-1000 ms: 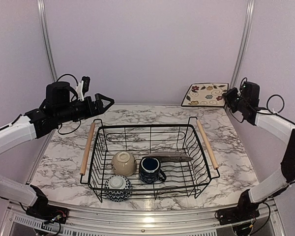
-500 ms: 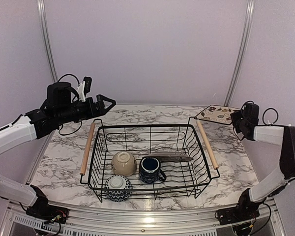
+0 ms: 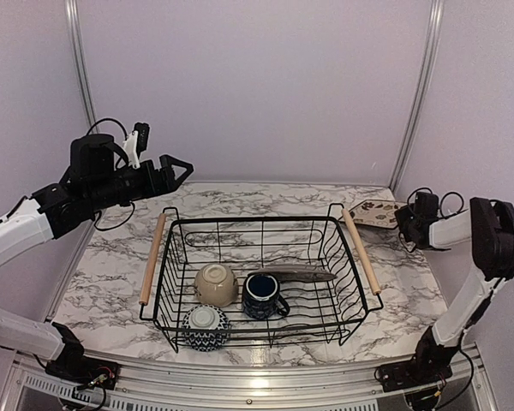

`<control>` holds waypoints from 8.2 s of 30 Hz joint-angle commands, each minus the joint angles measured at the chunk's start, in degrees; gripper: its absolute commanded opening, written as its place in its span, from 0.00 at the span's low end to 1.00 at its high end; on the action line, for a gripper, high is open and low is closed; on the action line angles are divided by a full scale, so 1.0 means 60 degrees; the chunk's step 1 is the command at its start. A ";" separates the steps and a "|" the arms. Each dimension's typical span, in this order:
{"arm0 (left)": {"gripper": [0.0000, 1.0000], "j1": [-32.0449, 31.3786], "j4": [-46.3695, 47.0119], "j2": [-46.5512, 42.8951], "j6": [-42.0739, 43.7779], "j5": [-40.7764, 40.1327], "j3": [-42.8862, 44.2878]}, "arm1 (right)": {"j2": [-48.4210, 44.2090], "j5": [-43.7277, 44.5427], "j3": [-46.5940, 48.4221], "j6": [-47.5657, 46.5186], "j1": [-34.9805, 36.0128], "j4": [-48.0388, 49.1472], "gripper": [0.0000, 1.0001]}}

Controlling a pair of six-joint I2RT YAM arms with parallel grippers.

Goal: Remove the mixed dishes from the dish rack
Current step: Place the plate in the corner of the board, then grab the plate from the dish rack, then place the plate with another plate.

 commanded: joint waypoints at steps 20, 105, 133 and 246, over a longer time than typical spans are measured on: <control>0.99 -0.0225 -0.0185 -0.0038 -0.0001 -0.0151 0.0180 | 0.2064 -0.1720 0.1706 0.0184 -0.0455 0.1324 0.27; 0.99 -0.0242 -0.0682 0.0181 0.1094 -0.1362 0.0451 | -0.1357 0.2478 0.4682 -1.4512 1.1762 -1.1754 0.34; 0.99 -0.0242 -0.0653 -0.0253 0.1085 -0.1614 0.0225 | -0.1767 0.4669 0.5367 -1.5007 1.2125 -1.1376 0.00; 0.99 -0.0242 -0.0506 -0.0662 0.0307 -0.1307 -0.0037 | 0.2432 -0.0789 -0.0057 0.4208 0.0512 0.4286 0.18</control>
